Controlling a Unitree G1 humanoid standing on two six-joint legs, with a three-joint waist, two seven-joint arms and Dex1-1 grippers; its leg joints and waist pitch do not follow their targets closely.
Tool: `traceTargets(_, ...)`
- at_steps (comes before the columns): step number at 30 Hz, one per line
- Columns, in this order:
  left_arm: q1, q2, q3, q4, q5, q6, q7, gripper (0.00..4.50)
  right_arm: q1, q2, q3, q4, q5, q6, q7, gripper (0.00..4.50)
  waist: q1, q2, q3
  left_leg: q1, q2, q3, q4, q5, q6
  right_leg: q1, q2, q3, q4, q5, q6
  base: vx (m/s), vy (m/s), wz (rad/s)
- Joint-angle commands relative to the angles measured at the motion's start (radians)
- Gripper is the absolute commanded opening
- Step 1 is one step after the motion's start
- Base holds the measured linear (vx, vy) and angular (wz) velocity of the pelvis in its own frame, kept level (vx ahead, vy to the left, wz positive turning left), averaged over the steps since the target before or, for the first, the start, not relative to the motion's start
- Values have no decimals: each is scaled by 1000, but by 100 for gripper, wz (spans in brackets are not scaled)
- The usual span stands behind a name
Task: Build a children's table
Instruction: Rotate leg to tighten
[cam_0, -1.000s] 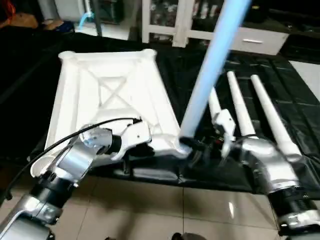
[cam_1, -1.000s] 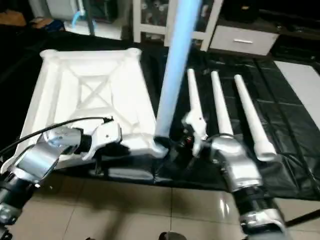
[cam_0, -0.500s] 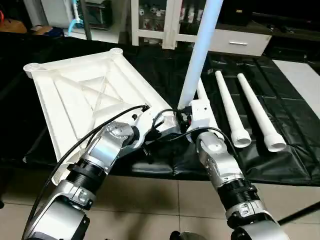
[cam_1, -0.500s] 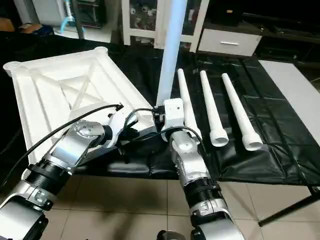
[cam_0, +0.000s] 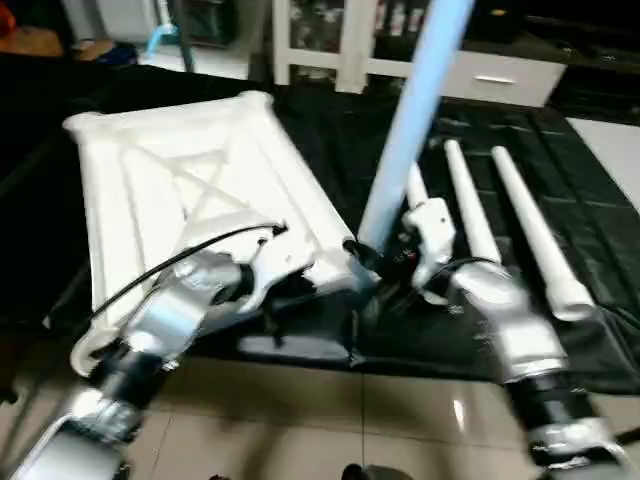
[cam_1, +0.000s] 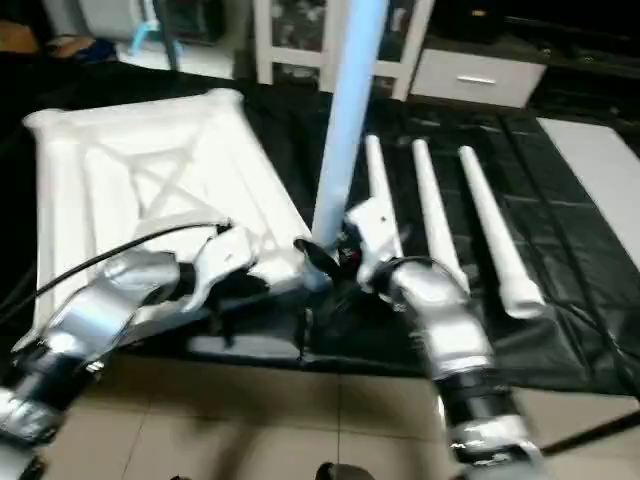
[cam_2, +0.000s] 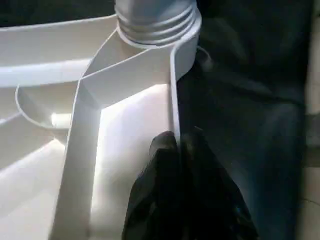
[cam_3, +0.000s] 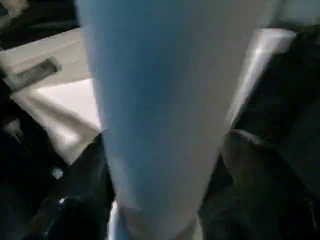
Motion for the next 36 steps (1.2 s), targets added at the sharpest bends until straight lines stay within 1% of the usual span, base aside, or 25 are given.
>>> traceTargets(1,30,9,-74,-20,-7,15,-80,0,8,-45,-3,-7,3,13,59,337,0,14,-74,3,15,13,-55,-135,103,60,-38,52,-35,-87,-276,0,0,0)
traceTargets(2,31,12,-75,-23,-7,15,-81,0,8,-64,5,-4,1,21,82,337,0,7,-73,3,16,13,-56,-136,102,62,-37,51,-35,-90,-277,0,0,0)
traceTargets(3,31,13,-75,-23,-6,14,-82,0,8,-76,11,0,-2,16,94,337,3,8,-71,7,16,14,-57,-153,99,59,-37,51,-39,-118,-274,0,0,0)
traceTargets(4,31,15,-76,-22,-4,12,-82,0,7,-87,11,6,2,21,113,337,3,8,-70,7,16,14,-57,-165,96,59,-39,52,-40,-135,-271,0,0,0)
traceTargets(7,30,15,-74,-22,-3,10,-82,0,4,-99,12,13,7,17,140,337,4,6,-64,8,15,14,-60,-228,68,54,-40,56,-54,-258,-233,0,0,0)
traceTargets(9,32,18,-71,-24,-5,6,-87,0,1,-112,17,17,6,5,170,337,5,6,-66,9,15,13,-60,-236,59,53,-40,58,-56,-283,-218,0,0,0)
traceTargets(11,33,20,-70,-25,-5,4,-90,0,1,-115,16,17,10,7,184,337,4,2,-66,8,13,13,-59,-235,59,51,-37,62,-56,-289,-211,0,0,0)
traceTargets(12,32,21,-69,-24,-5,3,-92,0,-1,-119,14,21,11,4,194,337,5,4,-65,4,12,12,-59,-230,62,52,-37,64,-55,-291,-209,0,0,0)
traceTargets(13,31,23,-70,-23,-5,2,-94,0,-4,-121,11,25,13,3,204,309,3,5,-67,2,11,11,-59,-223,63,53,-37,64,-54,-284,-208,0,0,0)
traceTargets(15,29,25,-71,-22,-6,3,-95,0,-7,-125,6,32,15,1,214,299,3,5,-67,1,12,10,-58,-221,66,54,-36,63,-53,-275,-210,0,0,0)
traceTargets(16,26,26,-72,-21,-7,2,-94,0,-9,-129,3,35,27,12,226,299,4,10,-68,2,11,10,-58,-218,67,54,-37,64,-51,-265,-213,0,0,0)
traceTargets(17,26,27,-72,-20,-7,2,-94,0,-9,-129,3,35,27,13,227,290,3,8,-68,1,11,10,-58,-216,68,54,-36,63,-51,-260,-215,0,0,0)
traceTargets(18,23,26,-73,-17,-7,1,-93,0,-10,-130,1,37,29,17,227,265,4,6,-70,1,11,10,-57,-206,71,55,-35,63,-49,-244,-219,0,0,0)
traceTargets(21,17,21,-72,-12,-6,5,-88,0,-8,-120,-6,44,31,22,218,247,4,5,-70,-1,10,11,-56,-198,76,57,-36,63,-48,-238,-223,0,0,0)
traceTargets(22,15,19,-71,-9,-4,7,-84,0,-7,-115,-6,47,25,23,204,225,4,7,-68,-1,10,10,-57,-201,75,56,-36,63,-49,-249,-221,0,0,0)
traceTargets(23,13,17,-70,-5,-2,9,-80,0,-5,-109,-5,48,21,26,191,225,4,7,-68,-1,10,11,-57,-205,74,55,-36,63,-51,-258,-219,0,0,0)
traceTargets(26,5,8,-66,9,5,20,-60,0,5,-72,-11,67,-22,23,81,203,0,6,-63,-1,10,9,-60,-238,56,52,-35,62,-57,-316,-201,0,0,0)
traceTargets(28,-1,0,-62,17,10,39,-38,0,5,-46,-24,83,-41,27,3,193,-4,5,-60,-3,8,5,-63,-282,37,51,-37,61,-64,-400,-168,0,0,0)
traceTargets(29,-3,-3,-61,20,12,48,-30,0,4,-39,-29,89,-45,31,-22,193,-5,5,-59,-3,7,4,-64,-291,32,50,-37,60,-66,-421,-159,0,0,0)
traceTargets(30,-7,-10,-58,27,16,56,-14,0,3,-28,-35,94,-52,39,-60,192,-5,6,-58,1,6,3,-64,-312,27,45,-38,59,-73,-465,-144,0,0,0)
traceTargets(31,-12,-16,-55,34,19,66,-1,0,1,-21,-36,99,-64,43,-94,190,-7,4,-57,0,5,1,-64,-323,21,45,-38,58,-76,-493,-130,0,0,0)
traceTargets(33,-34,-46,-40,71,36,104,67,0,-8,16,-45,120,-115,72,-251,189,-10,5,-54,1,3,0,-65,-335,10,40,-36,56,-81,-531,-110,0,0,0)
traceTargets(34,-44,-57,-35,88,44,112,91,0,-14,32,-51,128,-133,88,-314,188,-15,9,-52,3,0,-3,-66,-360,2,37,-35,52,-87,-577,-93,0,0,0)
traceTargets(35,-51,-67,-30,99,48,123,110,0,-17,45,-58,135,-143,97,-364,188,-17,8,-52,3,0,-5,-65,-370,-2,37,-36,51,-89,-591,-85,0,0,0)
traceTargets(36,-69,-91,-18,127,57,148,156,0,-26,77,-76,154,-169,119,-484,188,-24,7,-49,-1,-3,-7,-66,-385,-8,35,-34,47,-93,-620,-68,0,0,0)
